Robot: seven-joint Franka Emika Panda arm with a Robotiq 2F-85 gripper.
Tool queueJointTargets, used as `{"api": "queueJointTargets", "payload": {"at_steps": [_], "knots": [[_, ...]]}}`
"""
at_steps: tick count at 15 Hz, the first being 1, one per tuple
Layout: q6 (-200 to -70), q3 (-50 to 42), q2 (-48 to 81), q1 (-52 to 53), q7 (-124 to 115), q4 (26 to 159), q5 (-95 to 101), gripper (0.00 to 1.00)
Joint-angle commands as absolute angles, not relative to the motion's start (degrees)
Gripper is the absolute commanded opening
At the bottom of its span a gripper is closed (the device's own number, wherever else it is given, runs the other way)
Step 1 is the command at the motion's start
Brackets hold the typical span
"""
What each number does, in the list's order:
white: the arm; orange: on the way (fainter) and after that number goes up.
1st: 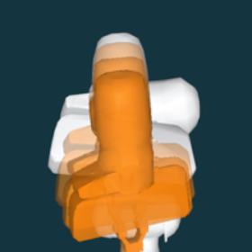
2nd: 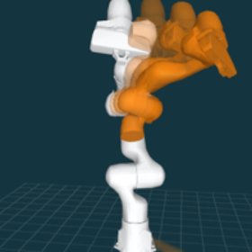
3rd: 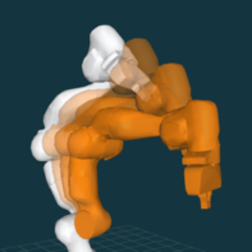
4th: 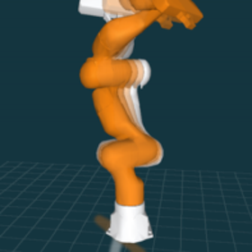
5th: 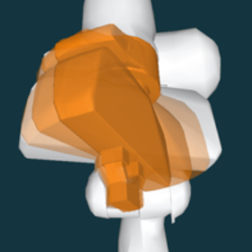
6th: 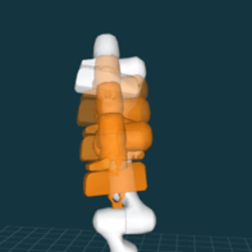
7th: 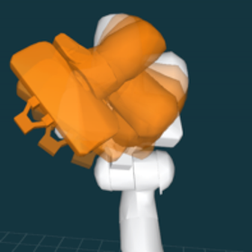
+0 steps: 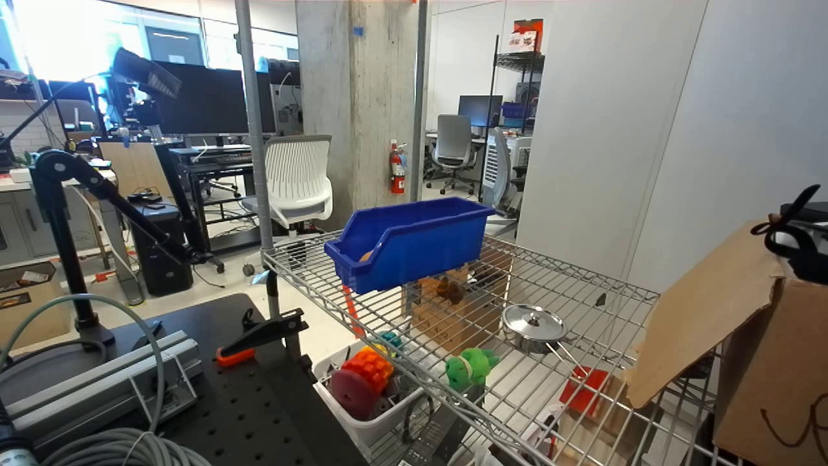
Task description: Uncover the pan and put the lid on the rack
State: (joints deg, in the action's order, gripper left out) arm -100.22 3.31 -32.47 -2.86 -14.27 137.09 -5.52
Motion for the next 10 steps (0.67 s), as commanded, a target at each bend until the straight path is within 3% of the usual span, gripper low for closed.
{"api": "queueJointTargets", "payload": {"at_steps": [1, 6, 10], "knots": [[-112.7, 4.8, -19.0, -3.5, -16.8, 135.4, -3.3, 1.00], [-128.3, 4.0, 1.5, -2.8, -23.4, 130.4, 2.2, 1.00], [-132.9, 1.1, 17.6, -1.0, -27.4, 120.3, 4.5, 1.00]]}}
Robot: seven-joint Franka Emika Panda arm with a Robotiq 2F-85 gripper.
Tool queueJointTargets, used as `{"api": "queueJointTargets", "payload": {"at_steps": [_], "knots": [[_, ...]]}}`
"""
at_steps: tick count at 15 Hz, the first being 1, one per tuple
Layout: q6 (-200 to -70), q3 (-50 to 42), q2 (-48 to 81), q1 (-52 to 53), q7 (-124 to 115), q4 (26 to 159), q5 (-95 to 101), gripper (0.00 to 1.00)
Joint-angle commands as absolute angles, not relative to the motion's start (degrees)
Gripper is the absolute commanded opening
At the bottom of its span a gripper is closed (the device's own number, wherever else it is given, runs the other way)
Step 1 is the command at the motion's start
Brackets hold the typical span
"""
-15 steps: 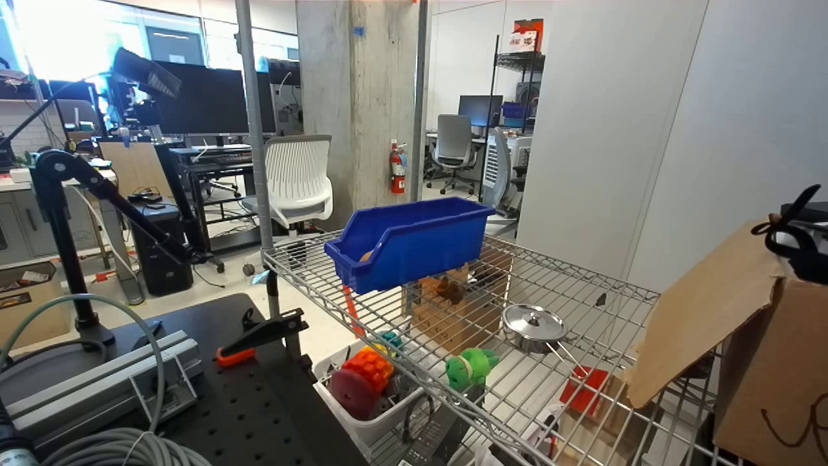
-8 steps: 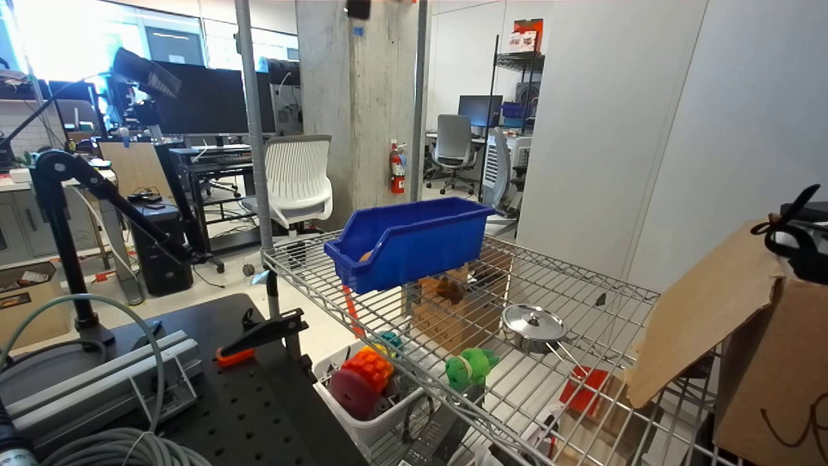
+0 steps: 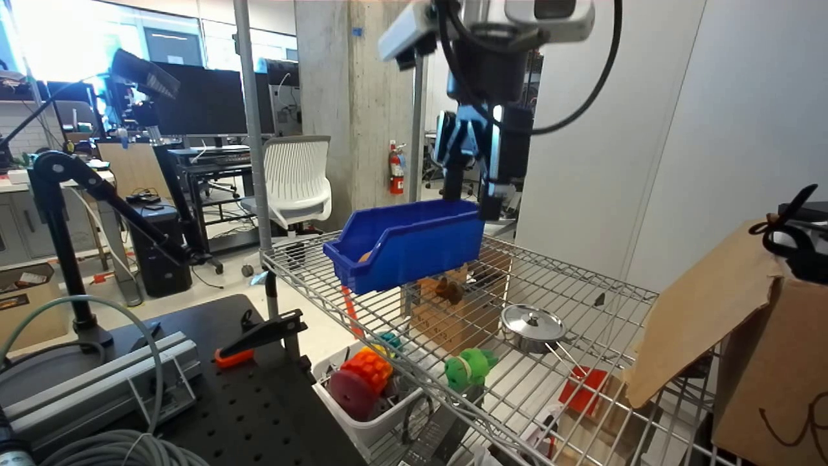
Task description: Uncover the pan and put the lid on the rack
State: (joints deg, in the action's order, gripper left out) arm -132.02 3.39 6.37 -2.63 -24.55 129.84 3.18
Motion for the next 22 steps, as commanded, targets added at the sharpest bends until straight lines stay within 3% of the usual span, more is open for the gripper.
{"api": "queueJointTargets", "payload": {"at_steps": [1, 12, 22], "knots": [[-132.9, 0.3, 21.3, -0.6, -27.7, 116.8, 3.7, 1.00], [-123.8, -2.8, 45.0, -0.2, -27.0, 86.4, -6.1, 1.00], [-126.8, -2.7, 51.2, 0.0, -26.4, 84.0, -8.3, 1.00]]}}
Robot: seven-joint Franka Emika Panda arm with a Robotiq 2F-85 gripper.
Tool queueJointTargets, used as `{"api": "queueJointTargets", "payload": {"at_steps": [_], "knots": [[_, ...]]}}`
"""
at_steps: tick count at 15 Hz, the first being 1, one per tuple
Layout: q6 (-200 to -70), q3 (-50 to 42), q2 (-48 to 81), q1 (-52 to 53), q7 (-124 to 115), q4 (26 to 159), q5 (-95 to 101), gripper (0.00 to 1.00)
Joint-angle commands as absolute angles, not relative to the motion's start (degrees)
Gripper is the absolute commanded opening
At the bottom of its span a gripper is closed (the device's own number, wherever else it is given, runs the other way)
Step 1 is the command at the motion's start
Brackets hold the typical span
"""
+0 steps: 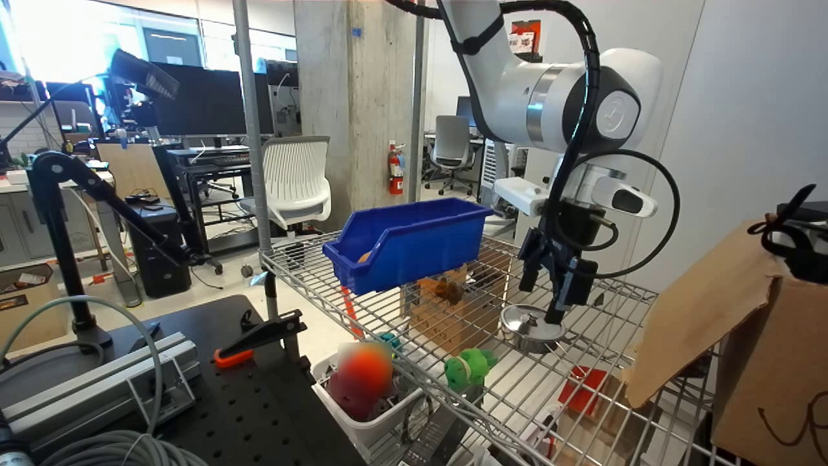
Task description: Uncover the pan and put the lid on the rack
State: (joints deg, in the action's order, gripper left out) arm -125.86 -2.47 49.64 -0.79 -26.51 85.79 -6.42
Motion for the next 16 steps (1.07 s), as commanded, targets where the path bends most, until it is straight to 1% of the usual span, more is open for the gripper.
{"api": "queueJointTargets", "payload": {"at_steps": [1, 4, 5, 6, 8, 9, 13, 14, 15, 16], "knots": [[-127.1, -2.8, 51.7, 0.3, -26.5, 83.8, -8.3, 1.00], [-128.3, -3.0, 52.7, 0.8, -26.9, 83.3, -8.2, 1.00], [-128.8, -3.1, 52.9, 1.0, -27.0, 83.2, -8.2, 0.75], [-129.3, -3.2, 53.1, 1.2, -27.1, 83.1, -8.1, 0.72], [-129.9, -3.4, 53.3, 1.4, -27.4, 82.9, -7.9, 0.58], [-130.2, -3.5, 53.5, 1.5, -27.5, 82.7, -7.9, 0.49], [-131.2, -3.7, 53.5, 1.6, -28.0, 82.6, -7.8, 0.20], [-131.2, -3.7, 53.3, 1.5, -28.1, 82.6, -7.8, 0.12], [-130.9, -3.7, 53.2, 1.4, -28.1, 82.6, -7.9, 0.05], [-129.5, -3.3, 53.0, 1.0, -27.7, 82.3, -8.3, 0.00]]}}
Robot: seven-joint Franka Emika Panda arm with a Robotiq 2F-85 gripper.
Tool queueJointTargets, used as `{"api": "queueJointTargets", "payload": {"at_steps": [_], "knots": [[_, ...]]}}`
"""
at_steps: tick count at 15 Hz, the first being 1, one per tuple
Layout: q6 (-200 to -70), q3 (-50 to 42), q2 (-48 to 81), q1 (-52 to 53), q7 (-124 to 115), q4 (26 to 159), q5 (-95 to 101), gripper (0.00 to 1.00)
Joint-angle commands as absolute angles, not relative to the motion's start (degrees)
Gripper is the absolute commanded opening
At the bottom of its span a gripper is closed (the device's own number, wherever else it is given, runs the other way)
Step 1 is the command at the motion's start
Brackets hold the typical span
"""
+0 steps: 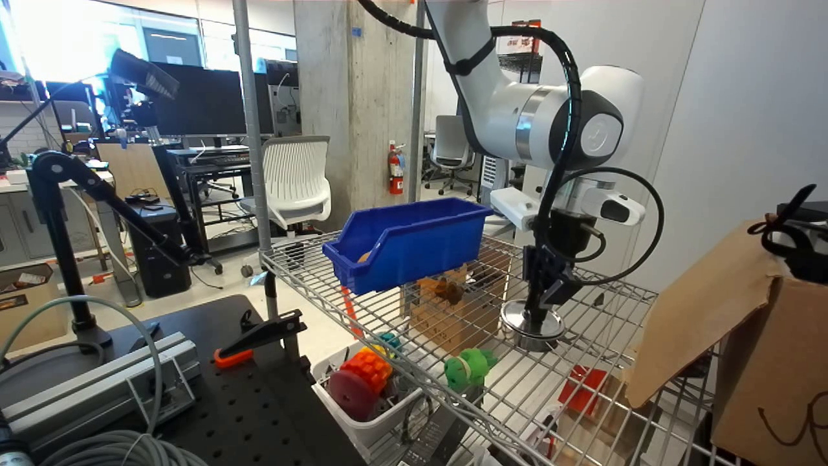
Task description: Uncover the pan and put the lid on the rack
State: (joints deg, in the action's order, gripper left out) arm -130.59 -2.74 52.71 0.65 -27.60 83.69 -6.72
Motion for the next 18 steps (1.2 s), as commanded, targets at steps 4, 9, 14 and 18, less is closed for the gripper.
{"api": "queueJointTargets", "payload": {"at_steps": [4, 9, 14, 18], "knots": [[-132.0, -2.0, 46.3, 0.9, -24.8, 89.4, -8.8, 0.05], [-134.2, -0.5, 32.7, 4.0, -20.9, 103.8, -7.0, 0.05], [-129.8, 0.9, 25.6, 8.7, -20.8, 115.6, -4.7, 0.05], [-134.2, 0.7, 27.4, 12.4, -22.6, 119.3, -0.9, 0.05]]}}
